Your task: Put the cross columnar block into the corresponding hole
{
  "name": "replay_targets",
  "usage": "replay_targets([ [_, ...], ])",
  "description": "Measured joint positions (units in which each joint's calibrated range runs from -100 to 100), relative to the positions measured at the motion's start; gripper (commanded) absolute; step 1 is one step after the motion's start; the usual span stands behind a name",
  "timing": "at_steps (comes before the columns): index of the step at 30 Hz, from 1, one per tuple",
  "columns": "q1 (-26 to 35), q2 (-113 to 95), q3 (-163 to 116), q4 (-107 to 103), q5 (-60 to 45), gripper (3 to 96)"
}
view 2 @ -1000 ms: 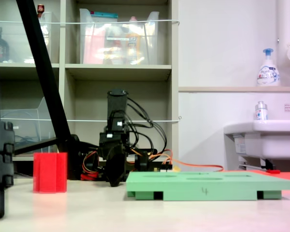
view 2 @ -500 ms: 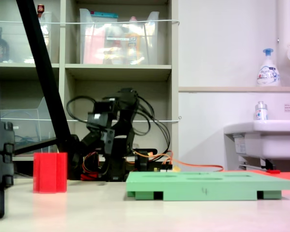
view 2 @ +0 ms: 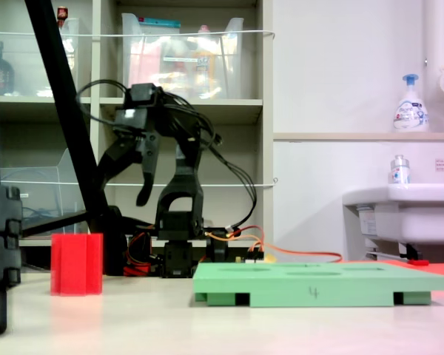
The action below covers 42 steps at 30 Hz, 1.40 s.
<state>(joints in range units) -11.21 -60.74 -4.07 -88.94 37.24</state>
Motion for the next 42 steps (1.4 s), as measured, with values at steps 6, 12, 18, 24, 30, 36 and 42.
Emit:
replay_targets([
  [6, -0.9, 21.9, 12.7, -1.7, -0.4, 73.9],
  [12, -1.5, 39.1, 17.5, -2.1, -1.0, 81.3],
  [18, -1.7, 50.8, 22.8, -2.2, -1.1, 81.5],
  [24, -1.4, 57.9, 24.8, -2.0, -1.1, 81.3],
  [30, -1.2, 61.4, 26.5, -1.5, -2.3, 80.4],
  [36, -1.2, 63.7, 26.5, -1.4, -2.9, 69.9],
  [42, -1.2, 63.9, 27.3, -0.7, -3.0, 51.8],
])
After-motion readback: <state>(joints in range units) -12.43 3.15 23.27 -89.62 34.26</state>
